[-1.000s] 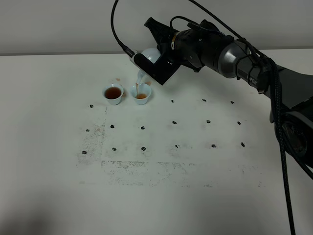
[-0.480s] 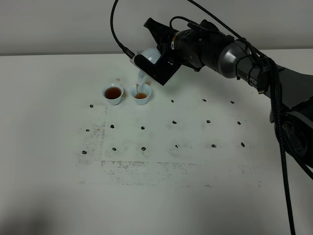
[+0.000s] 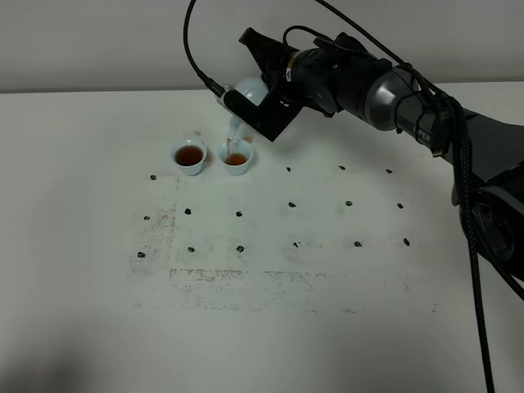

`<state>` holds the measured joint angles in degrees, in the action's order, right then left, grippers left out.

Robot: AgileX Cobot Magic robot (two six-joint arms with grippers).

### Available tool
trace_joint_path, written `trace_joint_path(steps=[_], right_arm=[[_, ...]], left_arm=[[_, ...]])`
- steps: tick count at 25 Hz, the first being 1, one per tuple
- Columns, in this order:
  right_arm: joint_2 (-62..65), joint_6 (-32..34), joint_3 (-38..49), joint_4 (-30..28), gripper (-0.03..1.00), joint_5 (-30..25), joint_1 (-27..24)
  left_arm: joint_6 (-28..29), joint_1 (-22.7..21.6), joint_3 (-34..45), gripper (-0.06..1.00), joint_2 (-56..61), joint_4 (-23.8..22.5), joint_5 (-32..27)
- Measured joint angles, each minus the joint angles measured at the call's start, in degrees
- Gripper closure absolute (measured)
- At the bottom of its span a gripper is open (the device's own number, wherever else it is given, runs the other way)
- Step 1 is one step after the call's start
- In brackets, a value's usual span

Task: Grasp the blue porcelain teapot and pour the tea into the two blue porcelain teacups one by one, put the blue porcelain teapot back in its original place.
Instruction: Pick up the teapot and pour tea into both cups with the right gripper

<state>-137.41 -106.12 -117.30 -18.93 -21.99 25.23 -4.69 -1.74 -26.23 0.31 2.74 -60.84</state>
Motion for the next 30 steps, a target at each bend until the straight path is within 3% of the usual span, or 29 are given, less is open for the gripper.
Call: trace_joint_path(steps=[30], right_arm=[[0.0, -2.63, 0.05, -0.06, 0.93, 1.14, 0.0]], left_arm=[[0.0, 0.0, 0.0, 0.34, 0.0, 0.0, 0.0]])
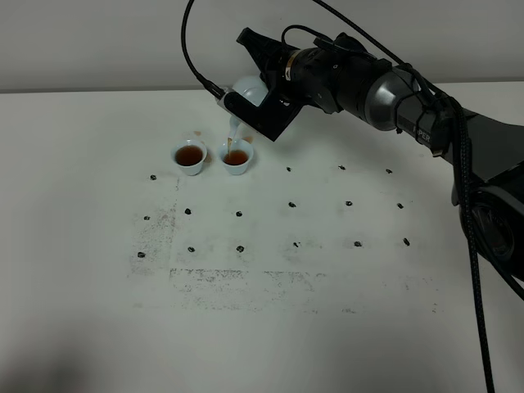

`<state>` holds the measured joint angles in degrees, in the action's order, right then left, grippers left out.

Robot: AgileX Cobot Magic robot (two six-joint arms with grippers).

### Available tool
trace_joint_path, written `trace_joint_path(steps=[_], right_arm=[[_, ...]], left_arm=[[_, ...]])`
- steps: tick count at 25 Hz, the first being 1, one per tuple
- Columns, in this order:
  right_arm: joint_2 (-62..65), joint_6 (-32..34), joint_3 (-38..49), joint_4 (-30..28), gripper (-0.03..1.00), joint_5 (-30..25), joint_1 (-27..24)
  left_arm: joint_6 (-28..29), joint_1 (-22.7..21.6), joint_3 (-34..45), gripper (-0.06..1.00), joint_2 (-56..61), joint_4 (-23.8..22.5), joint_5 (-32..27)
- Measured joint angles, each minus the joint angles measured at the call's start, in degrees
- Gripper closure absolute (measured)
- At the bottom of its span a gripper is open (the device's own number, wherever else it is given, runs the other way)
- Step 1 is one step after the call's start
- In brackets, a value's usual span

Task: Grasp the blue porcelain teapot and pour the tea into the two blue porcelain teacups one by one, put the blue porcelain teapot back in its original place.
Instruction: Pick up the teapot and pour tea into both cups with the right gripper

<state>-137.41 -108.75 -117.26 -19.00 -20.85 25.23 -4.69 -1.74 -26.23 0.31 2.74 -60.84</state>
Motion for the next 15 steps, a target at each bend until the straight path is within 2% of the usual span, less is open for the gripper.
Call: trace_joint_path(steps=[15], right_arm=[[0.0, -1.46, 0.0, 0.0, 0.93, 0.0, 0.0]], left_arm=[[0.0, 0.0, 0.0, 0.34, 0.0, 0.0, 0.0]])
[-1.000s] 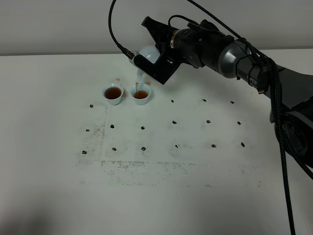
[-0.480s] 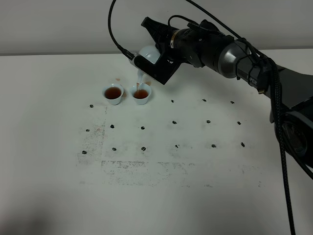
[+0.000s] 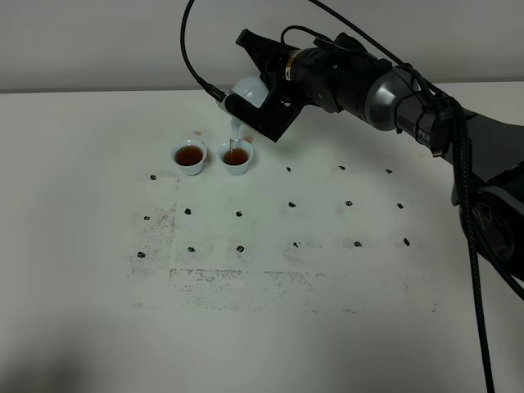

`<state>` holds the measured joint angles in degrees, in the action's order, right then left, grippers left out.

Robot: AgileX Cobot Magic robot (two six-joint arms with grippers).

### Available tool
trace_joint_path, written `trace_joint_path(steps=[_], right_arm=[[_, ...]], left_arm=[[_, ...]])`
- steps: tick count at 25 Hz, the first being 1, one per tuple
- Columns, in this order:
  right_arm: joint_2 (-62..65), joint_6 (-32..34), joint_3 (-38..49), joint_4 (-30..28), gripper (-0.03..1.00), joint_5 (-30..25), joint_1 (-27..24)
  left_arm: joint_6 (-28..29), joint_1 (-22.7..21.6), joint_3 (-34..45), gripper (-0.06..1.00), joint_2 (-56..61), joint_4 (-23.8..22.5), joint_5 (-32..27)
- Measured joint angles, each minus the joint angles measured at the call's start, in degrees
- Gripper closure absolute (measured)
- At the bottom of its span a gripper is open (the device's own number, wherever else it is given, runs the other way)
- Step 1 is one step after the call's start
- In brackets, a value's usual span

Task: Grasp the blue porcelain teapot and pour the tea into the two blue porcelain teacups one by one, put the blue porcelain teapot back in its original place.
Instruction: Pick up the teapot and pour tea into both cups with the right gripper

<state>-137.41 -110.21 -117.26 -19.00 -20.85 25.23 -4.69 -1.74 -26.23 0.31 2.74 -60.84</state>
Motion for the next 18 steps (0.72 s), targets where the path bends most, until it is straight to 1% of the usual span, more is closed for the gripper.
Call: trace_joint_path(steps=[18], right_arm=[[0.0, 0.0, 0.0, 0.0, 0.93, 0.02, 0.0]], left_arm=[[0.0, 0.0, 0.0, 0.34, 0.0, 0.0, 0.0]])
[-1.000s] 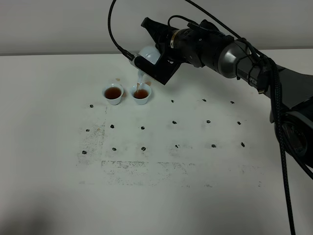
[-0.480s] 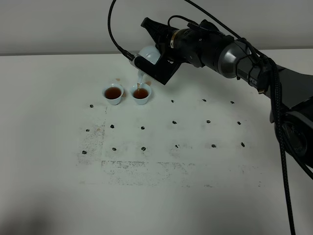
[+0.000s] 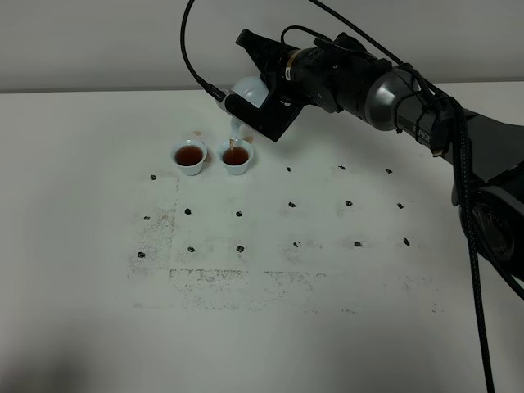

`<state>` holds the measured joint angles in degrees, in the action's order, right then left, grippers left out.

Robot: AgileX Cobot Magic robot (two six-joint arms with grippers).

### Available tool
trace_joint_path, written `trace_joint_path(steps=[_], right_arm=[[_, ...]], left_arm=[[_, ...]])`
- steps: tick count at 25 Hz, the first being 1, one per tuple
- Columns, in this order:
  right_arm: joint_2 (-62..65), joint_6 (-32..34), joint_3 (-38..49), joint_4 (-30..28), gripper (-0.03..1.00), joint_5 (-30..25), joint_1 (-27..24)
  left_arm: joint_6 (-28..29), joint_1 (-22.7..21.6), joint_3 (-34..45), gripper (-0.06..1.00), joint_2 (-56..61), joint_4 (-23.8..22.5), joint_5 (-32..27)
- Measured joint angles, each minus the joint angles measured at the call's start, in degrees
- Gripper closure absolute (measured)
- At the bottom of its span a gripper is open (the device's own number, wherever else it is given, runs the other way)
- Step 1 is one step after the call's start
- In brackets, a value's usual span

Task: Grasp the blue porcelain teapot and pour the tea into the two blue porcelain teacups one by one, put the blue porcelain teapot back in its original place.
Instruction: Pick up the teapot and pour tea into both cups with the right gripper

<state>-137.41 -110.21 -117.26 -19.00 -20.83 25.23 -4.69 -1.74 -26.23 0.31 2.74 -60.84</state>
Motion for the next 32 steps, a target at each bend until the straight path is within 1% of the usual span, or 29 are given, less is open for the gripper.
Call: trace_joint_path(steps=[18, 20, 22, 32], right_arm=[[0.0, 0.0, 0.0, 0.0, 0.93, 0.04, 0.0], [0.0, 0.83, 0.0, 0.06, 0.93, 0.04, 0.0], [0.0, 3.28, 0.0, 0.06, 0.93, 0.04, 0.0], [0.0, 21.37, 0.0, 0.11, 0.93, -0.17, 0.0]], left_arm=[[0.0, 0.0, 0.0, 0.34, 0.0, 0.0, 0.0], [0.0, 0.0, 0.0, 0.34, 0.0, 0.0, 0.0], [0.0, 0.0, 0.0, 0.34, 0.0, 0.0, 0.0], [0.0, 0.0, 0.0, 0.34, 0.0, 0.0, 0.0]])
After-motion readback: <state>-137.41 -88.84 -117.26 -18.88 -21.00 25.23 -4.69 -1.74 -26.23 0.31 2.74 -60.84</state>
